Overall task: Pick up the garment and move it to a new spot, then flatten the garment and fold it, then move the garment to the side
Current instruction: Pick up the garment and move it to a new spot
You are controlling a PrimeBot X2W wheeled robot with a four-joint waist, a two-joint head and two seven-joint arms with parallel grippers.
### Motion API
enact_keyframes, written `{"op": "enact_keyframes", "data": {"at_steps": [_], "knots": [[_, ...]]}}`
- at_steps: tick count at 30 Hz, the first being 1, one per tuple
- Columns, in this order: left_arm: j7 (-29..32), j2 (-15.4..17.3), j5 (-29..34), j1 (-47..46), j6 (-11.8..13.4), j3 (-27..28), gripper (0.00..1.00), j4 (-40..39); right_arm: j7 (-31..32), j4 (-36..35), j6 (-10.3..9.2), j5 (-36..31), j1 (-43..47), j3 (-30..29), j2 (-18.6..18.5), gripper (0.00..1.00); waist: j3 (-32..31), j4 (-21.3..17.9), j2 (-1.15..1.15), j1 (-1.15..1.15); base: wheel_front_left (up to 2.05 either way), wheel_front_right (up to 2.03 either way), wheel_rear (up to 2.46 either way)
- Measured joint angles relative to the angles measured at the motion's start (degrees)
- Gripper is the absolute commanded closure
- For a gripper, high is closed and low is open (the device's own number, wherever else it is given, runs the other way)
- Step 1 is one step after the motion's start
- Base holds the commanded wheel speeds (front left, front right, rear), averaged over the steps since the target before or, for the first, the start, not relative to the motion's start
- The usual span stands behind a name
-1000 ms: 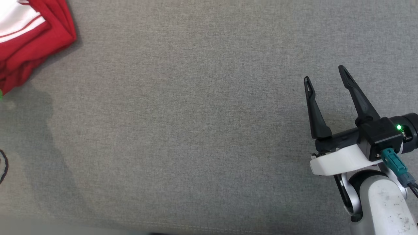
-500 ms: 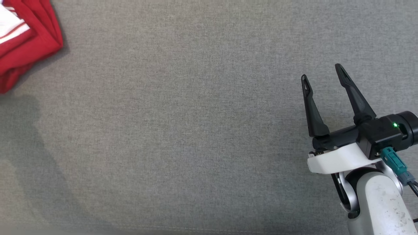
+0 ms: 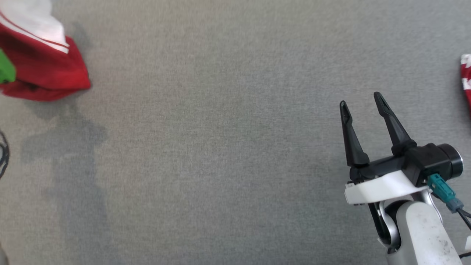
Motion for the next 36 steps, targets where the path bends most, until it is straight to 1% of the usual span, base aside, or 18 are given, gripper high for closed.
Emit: {"op": "enact_keyframes", "data": {"at_steps": [7, 10, 14, 17, 19, 22, 25, 28, 31, 36], "knots": [[3.7, -5.2, -1.5, -0.2, -1.5, -5.6, 1.0, -10.7, -2.2, 3.1, 0.0, 3.0, 2.0, -1.5, 0.0, 0.0, -6.4, -3.0, 0.0, 0.0, 0.0, 0.0, 0.0], [6.4, -7.6, -3.3, -0.4, -1.8, -8.1, 1.0, -17.2, -2.9, 4.2, 0.0, 4.3, 2.7, -1.9, 0.0, 0.0, -8.5, -5.6, 0.0, -0.01, 0.0, 0.0, 0.0], [9.1, -10.9, -5.7, -1.5, -1.8, -9.9, 1.0, -24.0, -3.7, 5.2, -0.01, 5.4, 3.6, -2.4, 0.0, 0.0, -10.3, -9.3, 0.0, -0.01, 0.0, 0.0, 0.0], [10.4, -13.9, -7.4, -2.1, -0.9, -10.1, 1.0, -27.7, -4.2, 5.7, 0.0, 5.9, 3.6, -2.6, 0.0, 0.0, -11.1, -12.3, 0.0, -0.01, 0.0, 0.0, 0.0], [10.7, -15.1, -7.6, -2.5, 0.1, -10.4, 1.0, -28.7, -4.4, 6.0, -0.01, 6.2, 3.6, -2.9, 0.0, 0.0, -11.3, -14.0, 0.0, -0.01, 0.0, 0.0, 0.0], [11.1, -15.8, -7.7, -1.8, 1.3, -10.7, 1.0, -28.5, -4.7, 6.4, -0.01, 6.4, 3.5, -2.8, 0.0, 0.0, -11.2, -16.2, 0.0, -0.01, 0.0, 0.0, 0.0], [10.1, -15.8, -7.8, 2.6, 2.9, -10.2, 1.0, -26.0, -4.9, 6.7, -0.01, 6.8, 3.0, -2.8, 0.0, 0.0, -10.4, -17.5, 0.0, -0.01, 0.0, 0.0, 0.0], [7.2, -15.4, -8.2, 8.5, 4.9, -8.4, 1.0, -21.9, -5.0, 6.9, -0.01, 7.2, 2.1, -2.8, 0.0, 0.0, -9.1, -18.0, 0.0, -0.01, 0.0, 0.0, 0.0], [3.0, -14.1, -8.2, 14.5, 6.4, -6.7, 1.0, -17.2, -5.1, 6.8, -0.01, 7.3, 1.5, -3.0, 0.0, 0.0, -7.7, -18.0, 0.0, -0.01, 0.0, 0.0, 0.0], [-3.2, -13.8, -9.3, 23.1, 7.9, -4.0, 1.0, -11.5, -5.2, 6.0, -0.01, 7.2, 0.9, -3.6, 0.0, 0.0, -6.3, -17.4, 0.0, -0.01, 0.0, 0.0, 0.0]]}}
